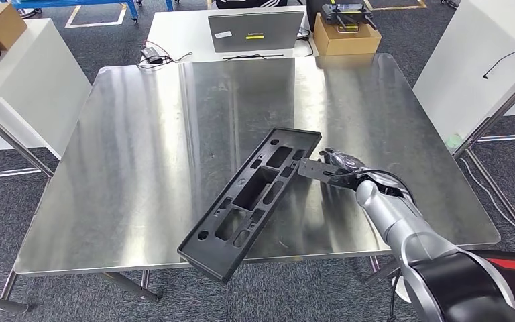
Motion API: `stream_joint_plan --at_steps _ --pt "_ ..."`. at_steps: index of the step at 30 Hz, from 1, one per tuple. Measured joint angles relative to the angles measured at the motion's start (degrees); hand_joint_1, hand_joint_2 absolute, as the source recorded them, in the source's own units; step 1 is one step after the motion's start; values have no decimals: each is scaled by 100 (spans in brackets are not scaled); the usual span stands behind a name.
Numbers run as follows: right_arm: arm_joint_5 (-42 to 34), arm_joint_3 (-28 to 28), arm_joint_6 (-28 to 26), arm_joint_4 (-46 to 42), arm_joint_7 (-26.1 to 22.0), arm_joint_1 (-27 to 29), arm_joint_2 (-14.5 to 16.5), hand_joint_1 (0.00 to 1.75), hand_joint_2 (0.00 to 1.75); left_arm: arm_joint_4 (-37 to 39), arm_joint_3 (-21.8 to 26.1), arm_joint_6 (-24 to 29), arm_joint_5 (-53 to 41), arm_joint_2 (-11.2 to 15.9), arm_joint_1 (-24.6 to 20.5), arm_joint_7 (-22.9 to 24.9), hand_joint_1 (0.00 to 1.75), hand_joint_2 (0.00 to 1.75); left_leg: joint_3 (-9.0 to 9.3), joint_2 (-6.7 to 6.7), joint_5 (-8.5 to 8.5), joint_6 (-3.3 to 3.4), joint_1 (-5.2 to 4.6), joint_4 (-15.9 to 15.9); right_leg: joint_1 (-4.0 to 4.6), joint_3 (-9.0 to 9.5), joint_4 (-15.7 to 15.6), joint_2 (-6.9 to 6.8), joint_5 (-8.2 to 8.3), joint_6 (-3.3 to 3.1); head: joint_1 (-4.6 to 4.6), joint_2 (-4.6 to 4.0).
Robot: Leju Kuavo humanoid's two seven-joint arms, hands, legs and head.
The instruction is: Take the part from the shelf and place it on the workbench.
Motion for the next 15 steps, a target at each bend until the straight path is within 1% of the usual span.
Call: stream_joint_plan --at_steps 10,12,15 --pt "-149 57 -166 -27 -16 32 30 0 0 0 4 0 7 -17 0 10 0 0 0 -3 0 0 0 0 0 0 0 -2 0 0 0 0" --pt "-186 75 -374 -92 -12 77 34 0 0 0 12 0 11 -22 0 10 0 0 -1 -4 0 0 -1 0 0 0 0 -2 0 0 0 0" --pt "-38 159 -895 -340 116 205 42 0 0 0 30 0 19 -38 0 9 0 0 0 -4 0 0 -1 0 0 -1 0 -2 0 0 0 0"
